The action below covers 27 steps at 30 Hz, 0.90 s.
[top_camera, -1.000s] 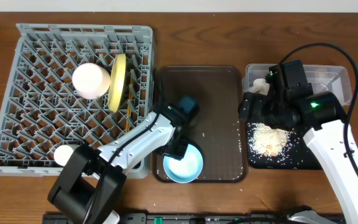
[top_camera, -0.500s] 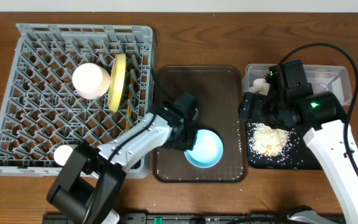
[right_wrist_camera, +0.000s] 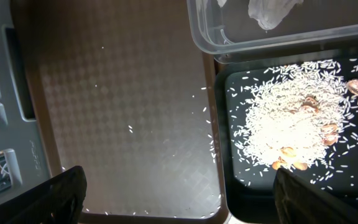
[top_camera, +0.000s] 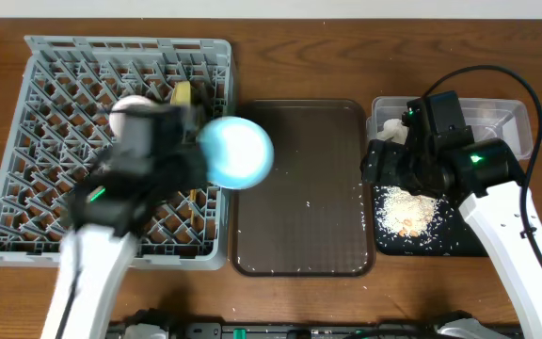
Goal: Sort waste into correct bins and load items into the dishwasher
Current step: 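Lift the blue bowl and set it in the dish rack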
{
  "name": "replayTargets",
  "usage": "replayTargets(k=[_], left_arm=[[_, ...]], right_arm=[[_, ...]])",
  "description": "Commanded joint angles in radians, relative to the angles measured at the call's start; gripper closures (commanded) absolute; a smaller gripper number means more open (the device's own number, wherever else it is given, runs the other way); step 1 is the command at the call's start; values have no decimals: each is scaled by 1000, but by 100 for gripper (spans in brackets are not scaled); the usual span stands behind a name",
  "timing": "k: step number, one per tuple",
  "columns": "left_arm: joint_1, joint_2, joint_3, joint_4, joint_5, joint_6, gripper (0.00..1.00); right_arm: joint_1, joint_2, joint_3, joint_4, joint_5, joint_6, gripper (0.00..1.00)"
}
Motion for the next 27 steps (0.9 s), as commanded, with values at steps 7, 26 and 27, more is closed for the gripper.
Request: replayTargets(k=[7, 26, 27], left_arm=[[200, -152, 1, 28, -814, 34, 92], [201, 347, 1, 386, -1321, 497, 92], [201, 365, 1, 385, -1321, 497, 93]], right_arm=[[-8, -10, 16, 11, 10, -14, 5], [-8, -10, 16, 26, 11, -35, 5], [-8, -10, 16, 26, 17, -37, 5]])
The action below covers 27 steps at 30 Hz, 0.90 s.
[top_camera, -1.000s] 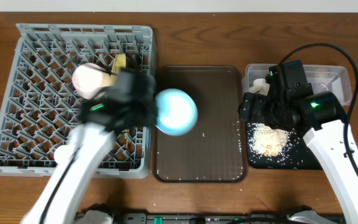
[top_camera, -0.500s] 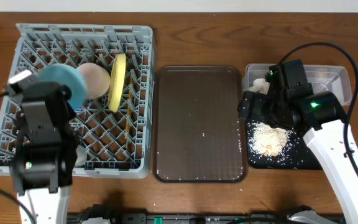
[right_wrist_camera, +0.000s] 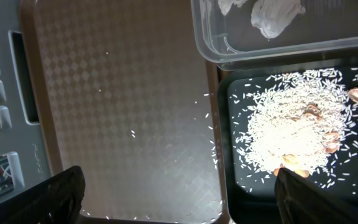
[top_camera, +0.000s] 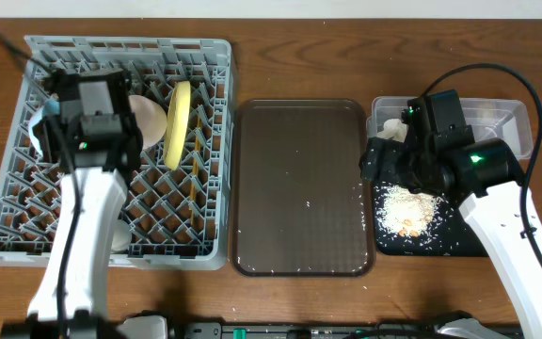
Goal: Sort waste into correct bins and load items into the dishwasher
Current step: 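Lift the blue bowl and set it in the dish rack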
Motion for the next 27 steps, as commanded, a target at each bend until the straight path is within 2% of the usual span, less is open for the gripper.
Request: replayTargets(k=[1, 8, 20, 27], left_arm=[[2, 50, 0, 2, -97, 47, 92], [-3, 134, -28, 2, -126, 39, 93], [-88, 263, -30, -8, -137, 38, 93], [-113, 301, -30, 0, -248, 38, 93]], right_arm=[[-8, -10, 16, 4, 23, -25, 5], [-8, -10, 16, 5, 36, -25, 5], [-8, -10, 16, 6, 61, -25, 4], [-8, -10, 16, 5, 61, -25, 4]])
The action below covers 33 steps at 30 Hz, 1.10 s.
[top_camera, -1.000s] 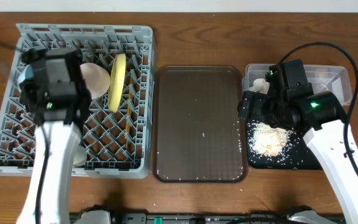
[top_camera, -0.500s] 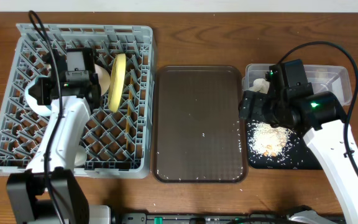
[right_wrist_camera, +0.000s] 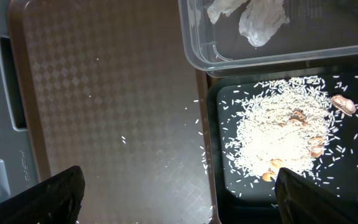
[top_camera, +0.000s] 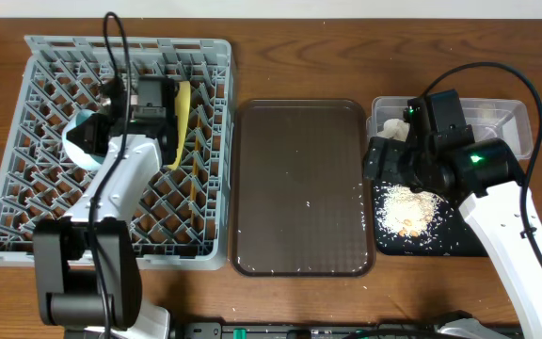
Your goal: Sort waste into correct bins and load items into the dishwasher
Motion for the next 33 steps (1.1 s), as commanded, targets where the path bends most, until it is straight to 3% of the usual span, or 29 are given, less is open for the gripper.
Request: replayTargets(k=[1, 16, 22, 30, 31, 33], left_arm=[[-2, 27, -8, 9, -64, -1, 92], [34, 27, -8, 16, -108, 18, 93], [-35, 27, -8, 7, -33, 17, 92], [-79, 27, -8, -14, -39, 13, 87], [-79, 25, -8, -19, -45, -2, 83], [-85, 0, -8, -27, -43, -57, 64]], right_arm=[[-8, -10, 16, 2, 18, -15, 4], [-8, -10, 16, 4, 18, -15, 4], [-8, -10, 16, 10, 18, -15, 4], [-8, -10, 16, 10, 17, -14, 4], [-8, -10, 16, 9, 14, -14, 4], [-8, -10, 16, 8, 11, -14, 4]])
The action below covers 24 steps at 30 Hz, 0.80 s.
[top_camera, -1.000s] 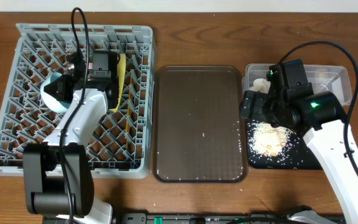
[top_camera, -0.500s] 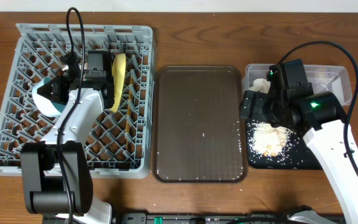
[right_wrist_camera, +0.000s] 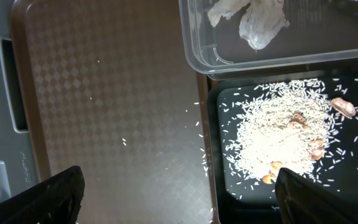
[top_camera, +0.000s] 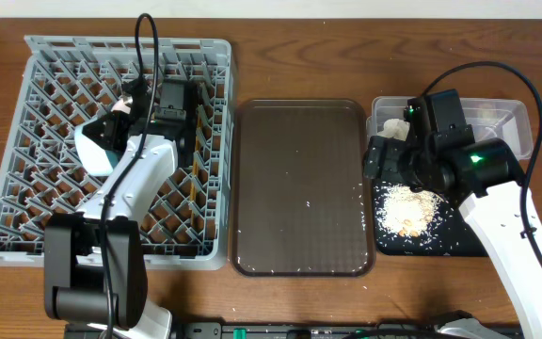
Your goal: Sort waste into correct bins and load items into the dishwasher
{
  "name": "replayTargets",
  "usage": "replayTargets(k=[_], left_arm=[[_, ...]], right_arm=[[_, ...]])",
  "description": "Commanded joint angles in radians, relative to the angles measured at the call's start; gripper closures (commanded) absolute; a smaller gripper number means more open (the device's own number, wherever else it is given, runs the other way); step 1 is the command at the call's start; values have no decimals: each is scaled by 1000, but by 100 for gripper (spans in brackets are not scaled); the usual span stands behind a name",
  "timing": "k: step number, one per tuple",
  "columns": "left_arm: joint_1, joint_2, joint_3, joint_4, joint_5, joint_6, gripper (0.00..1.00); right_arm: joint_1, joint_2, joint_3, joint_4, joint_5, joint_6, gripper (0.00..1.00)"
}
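Note:
A light blue bowl [top_camera: 95, 144] stands on edge in the grey dish rack [top_camera: 26, 217], in its back half. My left gripper [top_camera: 132, 105] is right beside the bowl's upper rim; the arm covers it, so its jaws and any hold on the bowl do not show. A white bowl and yellow plate are hidden under that arm. My right gripper [right_wrist_camera: 179, 202] hangs open and empty above the seam between the brown tray [right_wrist_camera: 104, 93] and the black bin [right_wrist_camera: 353, 186] of rice and nuts [right_wrist_camera: 278, 143].
A clear bin [right_wrist_camera: 197, 56] behind the black one holds crumpled white paper [right_wrist_camera: 253, 18]. Stray rice grains dot the tray [top_camera: 299, 188]. The right arm [top_camera: 497, 188] reaches in from the lower right.
The left arm and the blue bowl sit slightly further right in the rack. The right gripper stays open in nearly the same spot.
First the left gripper carried the blue bowl above the rack's right edge, next to the tray. Then the arm was over the rack's back left, with a white bowl and yellow plate showing. Later the blue bowl stood in the rack, where it remains. The right arm hovered throughout.

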Motion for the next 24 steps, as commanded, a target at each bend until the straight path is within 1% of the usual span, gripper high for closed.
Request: replayTargets(k=[1, 2, 3, 7, 10, 11, 13, 16, 17, 20, 24], left_arm=[[-6, -32, -7, -19, -6, -99, 59], [-10, -55, -7, -26, 12, -118, 56], [-16, -117, -7, -45, 106, -127, 48], [-16, -286, -7, -97, 383, -128, 39], [-17, -413, -7, -132, 570, -143, 37], [-16, -450, -7, -148, 615, -161, 37], [-16, -545, -7, -199, 766, -224, 37], [-16, -624, -7, -265, 966, -283, 37], [-17, -639, -7, -288, 1013, -296, 38], [-18, -665, -6, -346, 1099, -312, 42], [-51, -680, 4, -408, 1126, -388, 44]], right_arm=[[-8, -10, 16, -2, 10, -14, 4], [-8, -10, 16, -2, 10, -14, 4], [-8, -10, 16, -2, 10, -14, 4], [-8, -10, 16, -2, 10, -14, 4], [-8, -10, 16, -2, 10, -14, 5], [-8, -10, 16, -2, 10, -14, 4], [-8, -10, 16, -4, 10, -14, 5], [-8, -10, 16, -8, 10, -14, 5], [-8, -10, 16, -10, 10, -14, 5], [-8, -10, 16, -10, 10, -15, 5], [-8, -10, 16, -10, 10, -23, 4]])
